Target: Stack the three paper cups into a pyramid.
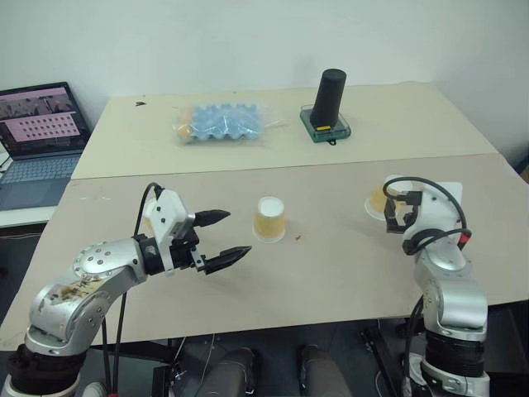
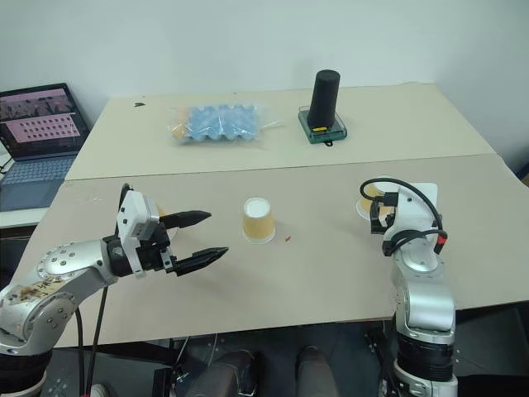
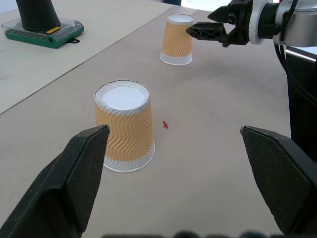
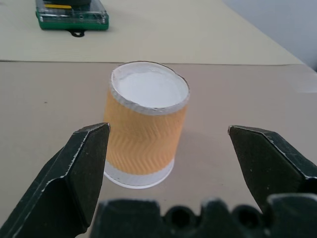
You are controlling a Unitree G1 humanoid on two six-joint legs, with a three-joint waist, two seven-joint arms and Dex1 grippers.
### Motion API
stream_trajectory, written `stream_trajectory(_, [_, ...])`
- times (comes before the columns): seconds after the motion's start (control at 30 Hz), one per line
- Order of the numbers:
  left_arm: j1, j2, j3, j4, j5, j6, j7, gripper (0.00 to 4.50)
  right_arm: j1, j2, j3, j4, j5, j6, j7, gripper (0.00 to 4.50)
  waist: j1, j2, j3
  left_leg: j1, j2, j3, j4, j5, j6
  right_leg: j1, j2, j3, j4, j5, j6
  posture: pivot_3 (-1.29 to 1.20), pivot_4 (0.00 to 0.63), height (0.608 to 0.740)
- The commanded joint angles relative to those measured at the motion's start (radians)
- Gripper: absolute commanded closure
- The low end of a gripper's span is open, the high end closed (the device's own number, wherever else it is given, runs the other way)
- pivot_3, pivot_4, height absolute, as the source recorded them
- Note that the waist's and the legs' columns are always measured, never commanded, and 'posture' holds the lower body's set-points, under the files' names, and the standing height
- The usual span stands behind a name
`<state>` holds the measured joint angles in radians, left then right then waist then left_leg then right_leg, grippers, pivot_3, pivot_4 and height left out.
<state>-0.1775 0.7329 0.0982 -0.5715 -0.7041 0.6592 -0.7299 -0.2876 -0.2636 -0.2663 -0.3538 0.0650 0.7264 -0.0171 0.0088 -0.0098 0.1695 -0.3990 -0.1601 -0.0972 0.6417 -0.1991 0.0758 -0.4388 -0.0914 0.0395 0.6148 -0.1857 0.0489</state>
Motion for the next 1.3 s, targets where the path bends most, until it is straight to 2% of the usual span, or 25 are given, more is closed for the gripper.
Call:
stream_trajectory(0.03, [-0.005, 0.002, 0.013, -0.020, 0.001, -0.001, 0.008, 0.00, -0.035, 0.001, -0.047, 0.017, 0.020, -0.056, -0.007, 0.05, 0.000, 0.000, 0.000, 0.000, 0.000, 0.000, 0.000, 0.001, -0.001, 0.000, 0.000, 0.000, 0.000, 0.000, 0.000, 0.00, 0.150, 0.740])
stream_trajectory(0.63, [0.017, 0.003, 0.024, -0.047, -0.010, 0.004, 0.046, 0.00, -0.165, -0.018, -0.018, 0.332, 0.017, -0.247, 0.008, 0.05, -0.013, 0.000, 0.000, 0.000, 0.000, 0.000, 0.000, 0.003, -0.005, 0.000, 0.000, 0.000, 0.000, 0.001, -0.001, 0.00, 0.150, 0.740])
stream_trajectory(1.07, [0.027, 0.004, 0.023, -0.052, -0.004, -0.004, 0.054, 0.00, -0.295, -0.025, -0.026, 0.508, 0.030, -0.341, 0.015, 0.05, -0.021, 0.000, 0.000, 0.000, 0.000, 0.000, 0.000, 0.003, -0.005, 0.000, 0.001, 0.000, 0.000, 0.001, -0.001, 0.00, 0.150, 0.740])
stream_trajectory(1.3, [0.028, 0.005, 0.024, -0.051, 0.000, -0.007, 0.052, 0.00, -0.313, -0.021, -0.045, 0.556, 0.064, -0.375, 0.015, 0.05, -0.022, 0.000, 0.000, 0.000, 0.000, 0.000, 0.000, 0.003, -0.005, 0.000, 0.001, 0.001, 0.000, 0.001, -0.001, 0.00, 0.150, 0.740])
